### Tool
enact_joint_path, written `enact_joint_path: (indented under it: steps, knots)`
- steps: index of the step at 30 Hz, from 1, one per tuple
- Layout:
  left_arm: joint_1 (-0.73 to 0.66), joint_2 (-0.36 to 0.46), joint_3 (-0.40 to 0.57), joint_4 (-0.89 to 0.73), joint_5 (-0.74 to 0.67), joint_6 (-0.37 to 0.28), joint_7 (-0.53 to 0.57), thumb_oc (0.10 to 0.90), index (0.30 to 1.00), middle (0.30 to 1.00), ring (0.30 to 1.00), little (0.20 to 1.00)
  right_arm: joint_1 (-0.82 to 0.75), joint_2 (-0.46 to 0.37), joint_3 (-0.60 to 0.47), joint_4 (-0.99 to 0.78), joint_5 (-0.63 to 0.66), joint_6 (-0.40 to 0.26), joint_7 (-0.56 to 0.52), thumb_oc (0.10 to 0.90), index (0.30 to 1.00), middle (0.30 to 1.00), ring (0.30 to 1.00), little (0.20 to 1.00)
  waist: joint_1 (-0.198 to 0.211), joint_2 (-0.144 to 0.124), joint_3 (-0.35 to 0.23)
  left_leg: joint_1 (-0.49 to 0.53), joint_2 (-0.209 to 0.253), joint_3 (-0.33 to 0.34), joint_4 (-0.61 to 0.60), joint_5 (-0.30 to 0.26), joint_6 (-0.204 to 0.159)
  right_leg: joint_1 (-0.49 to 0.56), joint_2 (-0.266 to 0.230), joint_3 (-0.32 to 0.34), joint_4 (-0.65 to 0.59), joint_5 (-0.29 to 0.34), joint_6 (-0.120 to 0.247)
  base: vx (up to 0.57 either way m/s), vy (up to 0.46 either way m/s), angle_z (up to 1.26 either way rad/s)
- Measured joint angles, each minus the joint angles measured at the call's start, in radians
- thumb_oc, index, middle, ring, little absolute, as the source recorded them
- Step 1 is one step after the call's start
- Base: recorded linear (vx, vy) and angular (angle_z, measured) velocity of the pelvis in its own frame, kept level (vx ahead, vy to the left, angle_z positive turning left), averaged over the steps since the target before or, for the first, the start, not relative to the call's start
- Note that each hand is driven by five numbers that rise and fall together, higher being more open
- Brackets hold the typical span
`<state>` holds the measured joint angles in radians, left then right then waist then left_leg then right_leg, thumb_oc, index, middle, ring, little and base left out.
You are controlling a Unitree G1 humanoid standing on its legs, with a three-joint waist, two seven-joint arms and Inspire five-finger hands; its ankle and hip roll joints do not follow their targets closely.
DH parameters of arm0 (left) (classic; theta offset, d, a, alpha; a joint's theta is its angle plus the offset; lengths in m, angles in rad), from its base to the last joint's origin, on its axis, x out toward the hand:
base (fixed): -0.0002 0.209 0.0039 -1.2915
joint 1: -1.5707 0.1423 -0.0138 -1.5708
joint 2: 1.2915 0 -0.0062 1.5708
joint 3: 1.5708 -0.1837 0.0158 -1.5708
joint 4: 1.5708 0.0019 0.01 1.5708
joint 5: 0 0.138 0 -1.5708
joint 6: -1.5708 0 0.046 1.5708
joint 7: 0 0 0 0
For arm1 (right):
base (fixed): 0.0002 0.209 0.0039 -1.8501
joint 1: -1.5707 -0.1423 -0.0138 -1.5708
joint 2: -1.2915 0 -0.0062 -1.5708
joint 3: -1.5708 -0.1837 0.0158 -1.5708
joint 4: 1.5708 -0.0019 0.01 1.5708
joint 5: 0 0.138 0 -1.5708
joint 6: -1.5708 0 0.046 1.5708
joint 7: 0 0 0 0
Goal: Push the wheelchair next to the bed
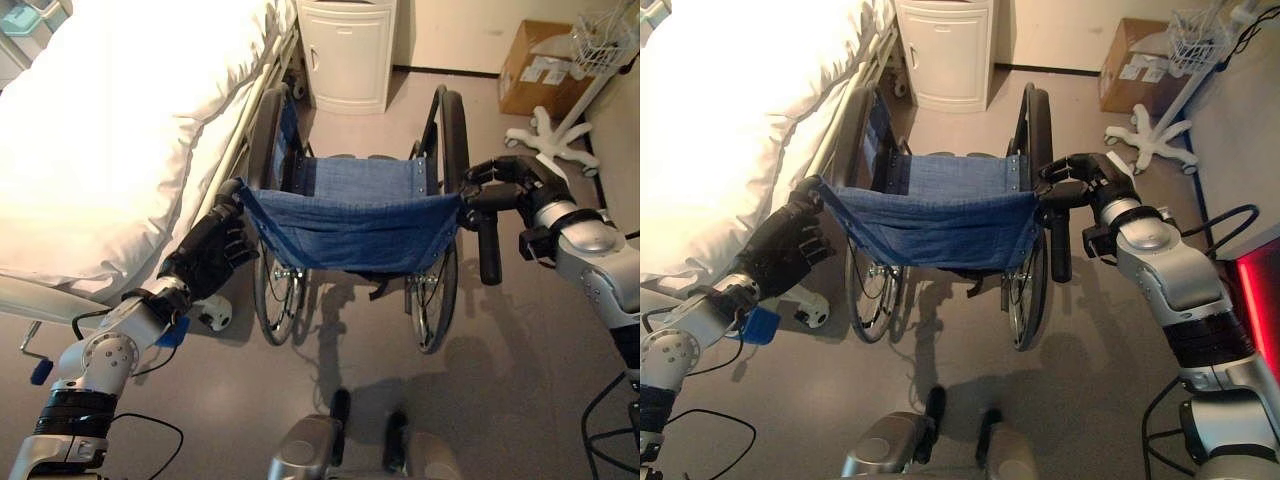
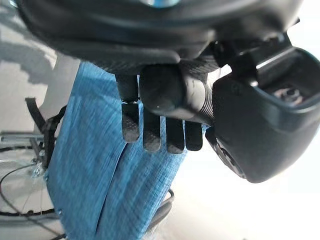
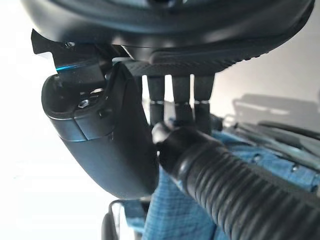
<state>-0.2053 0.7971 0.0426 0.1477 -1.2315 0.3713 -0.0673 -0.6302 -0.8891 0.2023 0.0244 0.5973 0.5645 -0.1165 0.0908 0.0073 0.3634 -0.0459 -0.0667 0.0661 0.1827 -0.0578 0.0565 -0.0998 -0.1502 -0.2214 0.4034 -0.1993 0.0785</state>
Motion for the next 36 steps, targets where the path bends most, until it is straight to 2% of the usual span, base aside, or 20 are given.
enact_joint_path:
  steps: [1,3,4,5,6,7,10,12,14,17,20,21,23,24,27,28,29,30,33,36]
  knots:
    - [-0.001,-0.001,-0.003,-0.006,0.000,-0.004,0.012,0.400,0.300,0.300,0.300,0.300,0.003,0.002,-0.007,-0.004,0.001,0.003,-0.003,0.400,0.300,0.300,0.300,0.300,-0.015,-0.004,0.012,0.046,-0.006,-0.023,-0.020,-0.018,0.011,-0.084,-0.047,0.007,0.176,-0.054,0.029,0.44,-0.183,0.55]
    - [0.002,-0.009,-0.009,-0.004,0.002,-0.003,0.024,0.400,0.300,0.300,0.300,0.300,0.003,-0.003,-0.005,-0.014,0.001,0.019,-0.005,0.400,0.300,0.300,0.300,0.300,-0.038,0.007,0.019,0.079,0.001,-0.070,-0.043,-0.020,0.009,-0.128,-0.048,0.047,0.139,-0.056,0.025,0.38,-0.157,0.64]
    - [0.003,0.000,-0.009,0.002,0.002,-0.002,0.024,0.400,0.300,0.300,0.300,0.300,0.004,-0.003,-0.001,-0.017,0.010,0.034,-0.004,0.400,0.300,0.300,0.300,0.300,-0.040,0.002,0.019,0.088,0.015,-0.085,-0.034,-0.030,-0.009,-0.135,-0.045,0.053,0.054,-0.021,0.032,0.39,-0.145,0.62]
    - [0.002,0.018,-0.008,0.003,0.003,-0.002,0.024,0.400,0.300,0.300,0.300,0.300,0.008,-0.002,0.000,-0.016,0.034,0.043,-0.002,0.400,0.300,0.300,0.300,0.300,-0.042,-0.029,0.019,0.093,0.014,-0.086,-0.010,-0.047,-0.036,-0.115,-0.055,0.050,-0.041,0.072,0.030,0.41,-0.132,0.64]
    - [0.002,0.023,-0.007,0.003,0.007,-0.002,0.024,0.400,0.300,0.300,0.300,0.300,0.012,-0.001,0.000,-0.012,0.042,0.045,-0.002,0.400,0.300,0.300,0.300,0.300,-0.044,-0.039,0.018,0.095,0.019,-0.088,0.003,-0.064,-0.048,-0.098,-0.055,0.041,-0.048,0.121,0.025,0.47,-0.144,0.58]
    - [0.003,0.026,-0.008,0.004,0.013,-0.002,0.025,0.400,0.300,0.300,0.300,0.300,0.013,-0.001,0.005,-0.006,0.050,0.048,0.000,0.400,0.300,0.300,0.300,0.300,-0.047,-0.035,0.016,0.096,0.061,-0.083,0.034,-0.100,-0.073,-0.076,-0.022,0.037,-0.044,0.113,-0.011,0.31,-0.089,0.38]
    - [-0.004,0.043,0.001,-0.005,0.012,-0.003,0.022,0.400,0.300,0.300,0.300,0.300,-0.007,0.001,0.007,0.013,0.077,0.046,0.000,0.400,0.300,0.300,0.300,0.300,-0.034,-0.034,0.014,0.043,0.134,-0.023,0.174,-0.136,-0.126,-0.072,0.022,-0.014,0.011,0.042,-0.062,0.33,-0.095,0.32]
    - [-0.005,0.041,0.001,-0.006,0.012,-0.003,0.022,0.400,0.300,0.300,0.300,0.300,-0.024,0.000,0.007,0.018,0.077,0.046,0.000,0.400,0.300,0.300,0.300,0.300,-0.009,-0.034,0.013,-0.011,0.144,-0.022,0.297,-0.128,-0.143,-0.073,0.028,-0.016,0.020,0.024,-0.080,0.35,-0.081,-0.03]
    - [-0.005,0.035,-0.003,-0.007,0.012,-0.002,0.028,0.400,0.300,0.300,0.300,0.300,-0.036,-0.001,0.010,0.028,0.077,0.046,0.000,0.400,0.300,0.300,0.300,0.300,-0.005,-0.034,0.013,-0.085,0.143,-0.034,0.452,-0.087,-0.202,-0.062,0.028,-0.022,0.031,0.000,-0.088,0.30,-0.045,-0.03]
    - [-0.005,0.031,-0.008,-0.009,0.012,-0.002,0.032,0.400,0.300,0.300,0.300,0.300,-0.040,-0.002,0.012,0.036,0.077,0.046,0.000,0.400,0.300,0.300,0.300,0.300,0.012,-0.033,0.012,-0.102,0.148,-0.055,0.513,-0.047,-0.219,-0.031,0.035,-0.039,0.033,-0.013,-0.098,0.28,0.042,0.09]
    - [-0.005,0.025,-0.014,-0.010,0.013,-0.002,0.038,0.400,0.300,0.300,0.300,0.300,-0.079,-0.003,0.055,0.072,0.072,0.046,-0.006,0.400,0.300,0.300,0.300,0.300,0.010,-0.037,0.012,-0.125,0.129,-0.056,0.534,-0.031,-0.192,0.021,0.042,-0.001,-0.021,-0.010,-0.096,0.28,0.112,0.17]
    - [-0.007,0.025,-0.022,-0.014,0.011,-0.003,0.036,0.400,0.300,0.300,0.300,0.300,-0.078,-0.003,0.054,0.078,0.070,0.046,-0.011,0.400,0.300,0.300,0.300,0.300,0.000,-0.041,0.011,-0.126,0.116,-0.037,0.485,-0.060,-0.148,0.031,0.041,0.053,-0.042,-0.017,-0.095,0.38,0.191,0.41]
    - [-0.015,0.015,-0.042,-0.037,0.009,-0.003,0.035,0.400,0.300,0.300,0.300,0.300,-0.070,-0.009,0.048,0.096,0.062,0.049,-0.025,0.400,0.300,0.300,0.300,0.300,-0.009,-0.064,0.012,-0.092,0.097,0.056,0.197,-0.060,-0.113,0.080,0.036,0.105,-0.135,0.018,-0.054,0.46,0.267,0.24]
    - [-0.015,0.015,-0.058,-0.042,0.009,-0.003,0.032,0.400,0.300,0.300,0.300,0.300,-0.067,-0.003,0.046,0.111,0.043,0.047,-0.024,0.400,0.300,0.300,0.300,0.300,-0.007,-0.055,0.010,-0.063,0.107,0.058,0.034,-0.004,-0.122,0.110,0.051,0.140,-0.165,0.015,-0.046,0.47,0.262,-0.07]
    - [0.004,-0.007,-0.083,-0.063,0.008,-0.003,0.000,0.400,0.300,0.300,0.300,0.300,-0.014,0.017,0.001,0.117,0.007,0.039,-0.040,0.400,0.300,0.300,0.300,0.300,0.007,-0.040,0.011,-0.038,0.149,0.044,-0.164,0.102,-0.151,0.199,0.062,0.192,-0.245,0.020,-0.020,0.40,0.203,-0.38]
    - [0.024,-0.008,-0.080,-0.083,0.008,-0.002,-0.014,0.400,0.300,0.300,0.300,0.300,-0.001,0.011,-0.012,0.110,0.004,0.039,-0.040,0.400,0.300,0.300,0.300,0.300,0.013,-0.018,0.010,-0.035,0.178,0.027,-0.167,0.111,-0.162,0.214,0.071,0.208,-0.247,0.003,-0.003,0.43,0.230,-0.71]
    - [0.059,-0.009,-0.073,-0.117,0.008,0.001,-0.026,0.400,0.300,0.300,0.300,0.300,0.025,0.006,-0.028,0.092,-0.001,0.039,-0.041,0.400,0.300,0.300,0.300,0.300,0.015,-0.010,0.011,-0.022,0.172,0.041,-0.136,0.198,-0.099,0.226,0.056,0.215,-0.235,-0.020,0.015,0.26,0.144,-0.65]
    - [0.070,-0.005,-0.068,-0.126,0.008,0.005,-0.031,0.400,0.300,0.300,0.300,0.300,0.036,0.005,-0.031,0.085,-0.001,0.039,-0.042,0.400,0.300,0.300,0.300,0.300,0.027,-0.020,0.008,-0.020,0.153,0.061,-0.113,0.170,-0.083,0.231,0.033,0.214,-0.237,-0.028,0.006,0.45,0.263,-0.77]
    - [0.073,0.013,-0.048,-0.134,0.008,0.029,-0.031,0.400,0.300,0.300,0.300,0.300,0.046,0.001,-0.041,0.048,0.001,0.040,-0.041,0.400,0.300,0.300,0.300,0.300,0.038,-0.030,0.009,0.009,0.098,0.114,-0.085,0.127,-0.037,0.260,-0.018,0.102,-0.215,-0.022,0.027,0.34,0.220,-0.43]
    - [0.042,0.016,-0.026,-0.124,0.008,0.048,-0.027,0.400,0.300,0.300,0.300,0.300,0.052,0.002,-0.041,0.033,0.002,0.038,-0.042,0.400,0.300,0.300,0.300,0.300,0.037,-0.031,0.008,0.010,0.075,0.101,-0.034,0.083,-0.028,0.288,-0.042,0.092,-0.230,-0.002,0.061,0.24,0.195,-0.11]
